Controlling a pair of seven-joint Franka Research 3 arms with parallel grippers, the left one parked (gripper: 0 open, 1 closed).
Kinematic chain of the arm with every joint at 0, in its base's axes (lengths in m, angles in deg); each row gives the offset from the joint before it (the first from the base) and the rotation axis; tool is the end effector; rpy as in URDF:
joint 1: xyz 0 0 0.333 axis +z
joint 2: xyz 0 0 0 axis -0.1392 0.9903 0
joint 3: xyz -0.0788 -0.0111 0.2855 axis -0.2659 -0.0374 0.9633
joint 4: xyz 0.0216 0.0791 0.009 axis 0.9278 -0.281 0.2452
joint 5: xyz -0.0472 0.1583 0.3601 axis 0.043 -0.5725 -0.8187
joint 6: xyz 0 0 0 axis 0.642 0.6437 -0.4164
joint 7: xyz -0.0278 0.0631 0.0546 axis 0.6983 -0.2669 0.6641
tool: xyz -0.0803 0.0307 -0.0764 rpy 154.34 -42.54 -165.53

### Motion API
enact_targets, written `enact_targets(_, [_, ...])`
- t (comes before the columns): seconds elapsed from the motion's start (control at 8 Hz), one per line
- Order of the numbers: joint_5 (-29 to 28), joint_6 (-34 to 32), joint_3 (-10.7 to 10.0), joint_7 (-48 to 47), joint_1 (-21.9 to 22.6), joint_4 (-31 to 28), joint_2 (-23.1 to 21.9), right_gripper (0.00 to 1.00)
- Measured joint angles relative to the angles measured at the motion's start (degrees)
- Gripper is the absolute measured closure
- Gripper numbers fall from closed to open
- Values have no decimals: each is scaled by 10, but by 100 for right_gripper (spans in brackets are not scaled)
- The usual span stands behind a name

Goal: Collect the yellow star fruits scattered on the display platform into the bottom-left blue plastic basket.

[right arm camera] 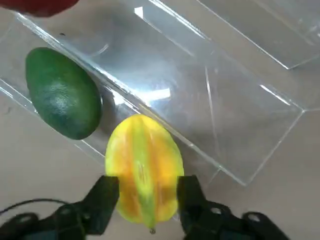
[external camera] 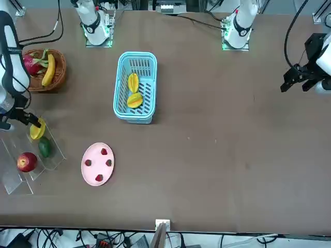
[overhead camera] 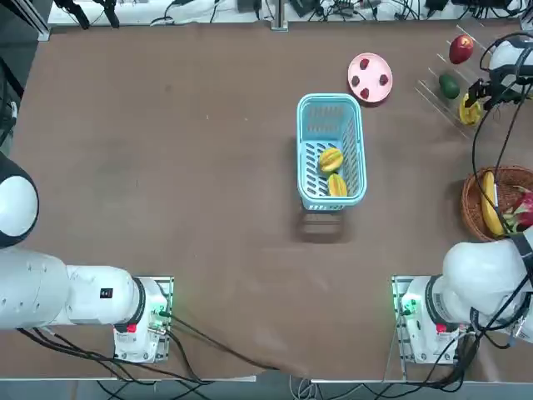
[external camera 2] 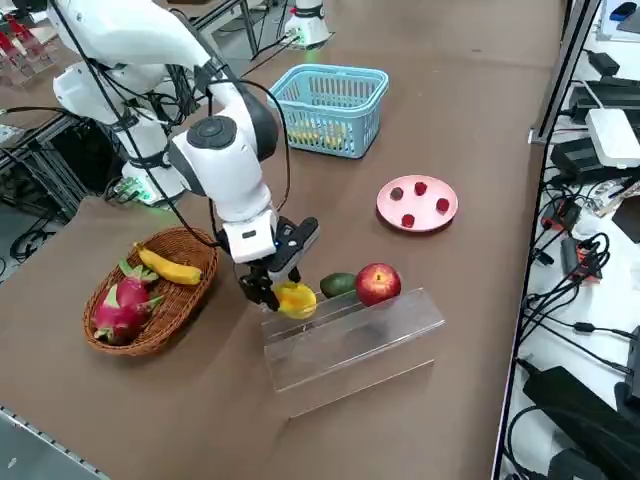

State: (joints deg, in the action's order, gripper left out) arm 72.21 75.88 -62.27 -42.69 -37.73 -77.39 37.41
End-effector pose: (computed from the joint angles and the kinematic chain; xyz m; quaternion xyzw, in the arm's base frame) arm 0.5458 -0.2674 0.2406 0.9947 -0.0838 0.0578 0.0124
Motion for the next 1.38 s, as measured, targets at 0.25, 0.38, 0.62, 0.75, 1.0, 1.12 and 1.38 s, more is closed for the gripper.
enact_targets(0.25, [0, 1, 0, 0, 0, 0, 1, 47])
enact_targets(0.38, [-2, 0, 1, 1, 0, 1, 0, 67])
enact_targets(0.62, [-3, -6, 4, 1, 1, 1, -4, 81])
enact_targets(0.75, [-3, -19, 5, 1, 1, 7, -5, 81])
enact_targets(1.0, [-3, -113, 9, 2, 3, 56, -13, 81])
enact_targets(1.12, [-3, -184, 10, 0, 7, 84, -28, 81])
enact_targets(1.38, [-5, -334, 13, -68, 40, 112, -87, 81])
